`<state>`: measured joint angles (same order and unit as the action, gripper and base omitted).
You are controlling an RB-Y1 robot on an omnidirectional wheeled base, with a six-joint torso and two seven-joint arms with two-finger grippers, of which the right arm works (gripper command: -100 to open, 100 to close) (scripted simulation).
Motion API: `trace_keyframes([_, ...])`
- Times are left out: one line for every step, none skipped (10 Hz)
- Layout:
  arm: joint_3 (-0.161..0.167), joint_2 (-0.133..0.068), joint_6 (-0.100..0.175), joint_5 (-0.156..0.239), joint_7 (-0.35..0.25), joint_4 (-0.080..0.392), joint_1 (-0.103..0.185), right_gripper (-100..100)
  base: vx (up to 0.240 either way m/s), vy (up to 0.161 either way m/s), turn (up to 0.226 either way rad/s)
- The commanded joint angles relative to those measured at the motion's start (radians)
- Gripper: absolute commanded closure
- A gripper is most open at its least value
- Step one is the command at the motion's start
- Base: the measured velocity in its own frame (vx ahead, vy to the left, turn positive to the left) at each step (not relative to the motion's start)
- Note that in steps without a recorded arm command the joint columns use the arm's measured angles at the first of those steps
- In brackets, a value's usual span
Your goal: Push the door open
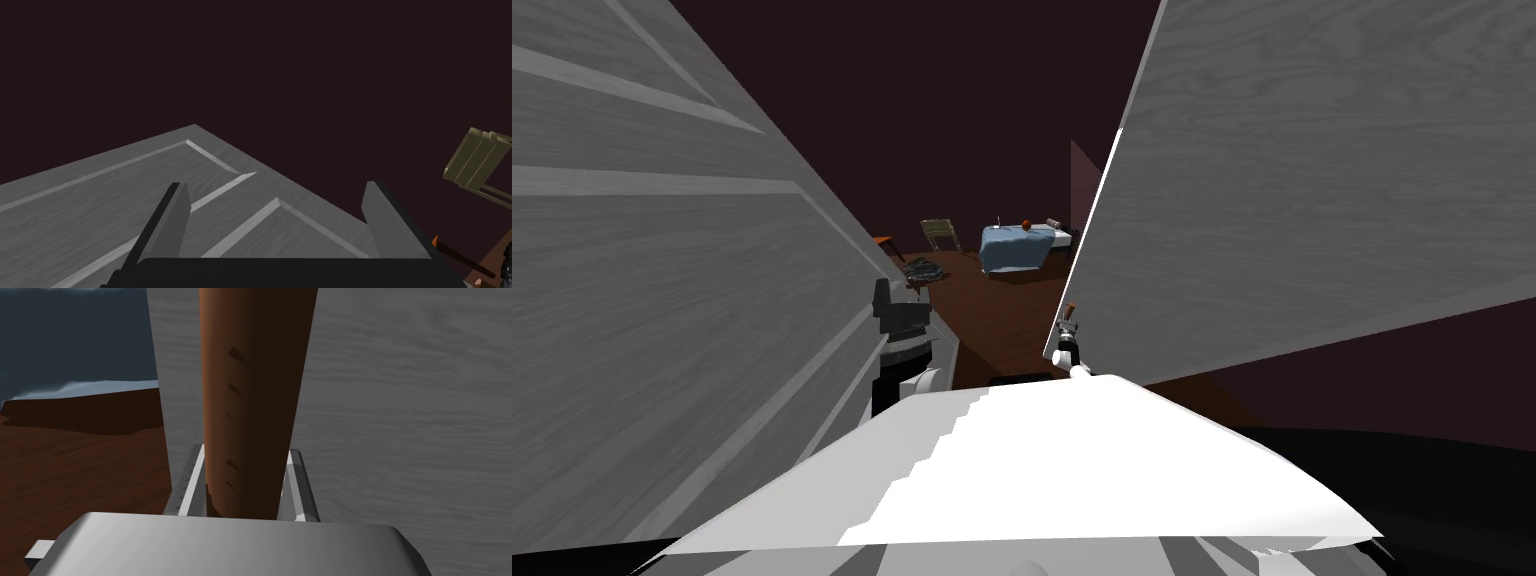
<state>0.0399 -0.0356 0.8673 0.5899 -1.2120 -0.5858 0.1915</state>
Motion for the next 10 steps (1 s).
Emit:
trace_keyframes([-0.013,-0.015,0.008,0.008,0.001,0.005,0.006,100,0.184,0.015,-0.044])
trace_keyframes([-0.022,-0.022,0.009,0.014,0.003,0.007,0.006,100,0.193,0.021,-0.052])
trace_keyframes([-0.03,-0.027,0.011,0.019,0.005,0.008,0.005,100,0.183,-0.005,-0.028])
trace_keyframes([-0.03,-0.027,0.011,0.019,0.005,0.008,0.005,100,0.135,-0.018,0.003])
trace_keyframes([-0.045,-0.037,0.014,0.03,0.008,0.01,0.005,100,0.185,0.0,-0.058])
trace_keyframes([-0.054,-0.041,0.016,0.036,0.01,0.011,0.004,100,0.225,0.027,-0.072])
trace_keyframes([-0.063,-0.046,0.018,0.042,0.012,0.013,0.004,100,0.205,0.002,-0.062])
trace_keyframes([-0.073,-0.05,0.02,0.048,0.014,0.014,0.004,100,0.189,-0.01,-0.016])
trace_keyframes([-0.083,-0.054,0.022,0.055,0.016,0.016,0.003,100,0.211,0.028,-0.075])
trace_keyframes([-0.083,-0.054,0.022,0.055,0.016,0.017,0.003,100,0.149,0.006,-0.042])
